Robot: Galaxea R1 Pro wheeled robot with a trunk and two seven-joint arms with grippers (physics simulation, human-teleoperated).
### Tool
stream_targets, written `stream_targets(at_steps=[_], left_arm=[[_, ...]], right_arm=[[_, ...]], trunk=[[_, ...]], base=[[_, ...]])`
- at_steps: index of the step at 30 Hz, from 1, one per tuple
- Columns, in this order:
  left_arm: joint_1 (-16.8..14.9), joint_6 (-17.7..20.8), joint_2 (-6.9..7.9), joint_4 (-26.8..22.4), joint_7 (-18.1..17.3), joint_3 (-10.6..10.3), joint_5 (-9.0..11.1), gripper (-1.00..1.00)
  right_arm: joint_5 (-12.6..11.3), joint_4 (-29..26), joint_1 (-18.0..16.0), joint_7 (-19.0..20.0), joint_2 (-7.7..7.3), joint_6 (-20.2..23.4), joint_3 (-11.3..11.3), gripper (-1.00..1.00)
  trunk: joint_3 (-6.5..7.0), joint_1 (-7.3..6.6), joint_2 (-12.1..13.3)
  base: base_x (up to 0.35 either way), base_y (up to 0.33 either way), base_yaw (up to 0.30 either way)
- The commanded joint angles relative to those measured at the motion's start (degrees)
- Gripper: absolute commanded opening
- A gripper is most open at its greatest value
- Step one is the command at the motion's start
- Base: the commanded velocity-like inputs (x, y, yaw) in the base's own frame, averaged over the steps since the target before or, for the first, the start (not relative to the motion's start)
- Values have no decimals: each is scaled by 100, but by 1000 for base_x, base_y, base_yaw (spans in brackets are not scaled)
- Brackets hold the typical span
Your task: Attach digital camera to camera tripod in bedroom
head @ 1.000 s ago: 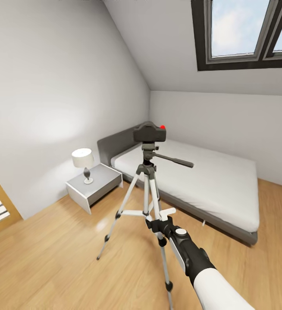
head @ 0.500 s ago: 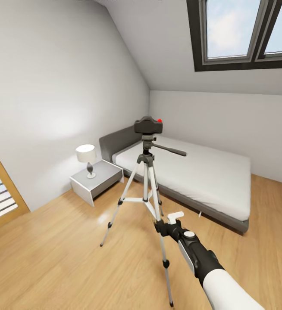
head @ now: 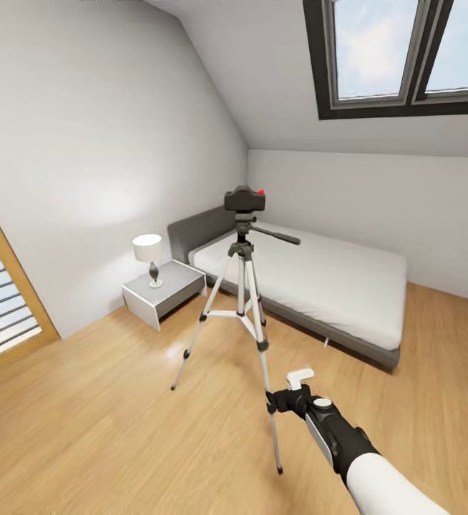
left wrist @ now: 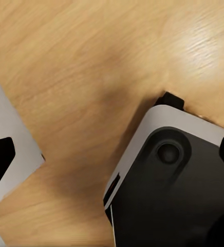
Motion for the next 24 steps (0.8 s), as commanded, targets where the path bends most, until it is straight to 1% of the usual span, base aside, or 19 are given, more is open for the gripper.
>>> stream_targets(at_steps=[1, 5, 6, 8, 9, 12, 13, 14, 15, 16, 17, 18, 21, 24], left_arm=[[-5, 18, -7, -1, 14, 7, 14, 100], [-5, 18, -34, -1, 14, 7, 18, 100], [-5, 18, -47, -1, 13, 8, 19, 100], [-5, 18, -49, -1, 13, 8, 20, 100], [-5, 18, -51, -5, 14, 8, 14, 100], [-5, 18, -52, -14, 14, 8, 8, 100], [-5, 18, -53, -22, 14, 8, 6, 100], [-5, 15, -55, -30, 13, 8, 4, 100], [-5, 15, -55, -31, 13, 8, 4, 100], [-5, 16, -54, -31, 14, 8, 4, 100], [-5, 16, -54, -31, 14, 8, 4, 100], [-5, 17, -54, -30, 13, 8, 3, 100], [-5, 17, -58, -24, 14, 8, 3, 100], [-5, 17, -60, -22, 10, 8, 3, 100]], right_arm=[[58, 39, -2, 21, -24, 32, -7, 100], [54, 328, -2, 26, -112, 24, -8, 100], [53, 910, -2, 22, -250, 26, -12, 100], [52, 1182, -2, 8, -336, 28, -14, 100], [41, 1599, -2, -10, -504, 28, -15, 100], [6, 2042, -2, -25, -707, 24, -16, 100], [-38, 2345, -2, -31, -857, 17, -16, 100], [-158, 2708, 11, -37, -1092, 18, -16, 100], [-198, 2784, 12, -38, -1170, 19, -16, 100], [-276, 2890, 5, -39, -1322, 22, -16, 100], [-276, 2890, 5, -39, -1322, 22, -16, 100], [-334, 2955, 1, -41, -1463, 21, -16, 100], [-390, 3016, 25, -50, -1638, 8, -16, 100], [-422, 3051, 171, -66, -1748, -6, -17, 100]], trunk=[[-10, -2, -10], [-10, -2, -10], [-10, -2, -10], [-10, -2, -10], [-10, -2, -10], [-10, -2, -10], [-10, -2, -10], [-10, -2, -10], [-10, -2, -10], [-10, -2, -10], [-10, -2, -10], [-10, -2, -10], [-10, -2, -10], [-10, -2, -10]], base=[[-344, 0, 0], [-344, 0, 0], [-171, 0, 0], [-123, 0, 0], [-56, 0, 0], [-36, 0, 0], [-18, 0, 0], [-9, 0, 0], [-8, 0, 0], [-5, 0, 0], [-5, 0, 0], [-3, 0, 0], [-2, 0, 0], [-1, 0, 0]])
